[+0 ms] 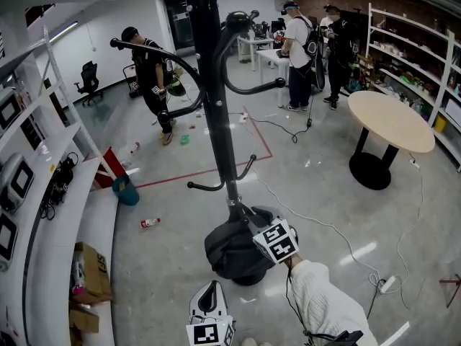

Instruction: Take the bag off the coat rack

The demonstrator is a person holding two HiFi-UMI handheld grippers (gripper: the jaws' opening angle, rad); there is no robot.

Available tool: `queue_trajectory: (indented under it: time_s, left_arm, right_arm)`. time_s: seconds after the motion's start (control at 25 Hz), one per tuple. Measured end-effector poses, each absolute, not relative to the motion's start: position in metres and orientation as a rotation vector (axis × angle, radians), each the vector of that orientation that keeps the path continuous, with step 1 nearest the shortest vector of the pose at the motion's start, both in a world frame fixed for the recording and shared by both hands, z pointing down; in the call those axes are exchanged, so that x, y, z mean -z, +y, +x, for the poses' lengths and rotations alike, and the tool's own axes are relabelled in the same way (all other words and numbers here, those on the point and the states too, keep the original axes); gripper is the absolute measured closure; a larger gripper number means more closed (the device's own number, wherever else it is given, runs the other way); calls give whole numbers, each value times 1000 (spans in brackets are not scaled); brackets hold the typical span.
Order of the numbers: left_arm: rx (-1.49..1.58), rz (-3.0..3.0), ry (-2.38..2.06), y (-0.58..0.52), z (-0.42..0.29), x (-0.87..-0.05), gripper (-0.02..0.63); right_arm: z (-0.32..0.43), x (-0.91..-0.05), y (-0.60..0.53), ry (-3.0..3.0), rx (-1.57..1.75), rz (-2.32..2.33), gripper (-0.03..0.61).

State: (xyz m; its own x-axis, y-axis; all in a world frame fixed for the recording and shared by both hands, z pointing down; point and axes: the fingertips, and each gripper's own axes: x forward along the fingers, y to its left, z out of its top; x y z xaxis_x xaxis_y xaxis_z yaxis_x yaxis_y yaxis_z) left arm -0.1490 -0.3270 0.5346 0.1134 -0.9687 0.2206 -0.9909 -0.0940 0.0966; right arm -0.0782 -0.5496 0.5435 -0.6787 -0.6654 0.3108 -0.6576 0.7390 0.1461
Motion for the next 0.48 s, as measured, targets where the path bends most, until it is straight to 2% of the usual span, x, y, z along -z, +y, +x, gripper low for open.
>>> queue_trajectory:
  time_s: [0.48]
  left_arm:
    - [-178, 2117, -1973, -320, -166, -544, 614]
  right_arm:
    - [-87, -552, -560, -2596, 26, 918, 492]
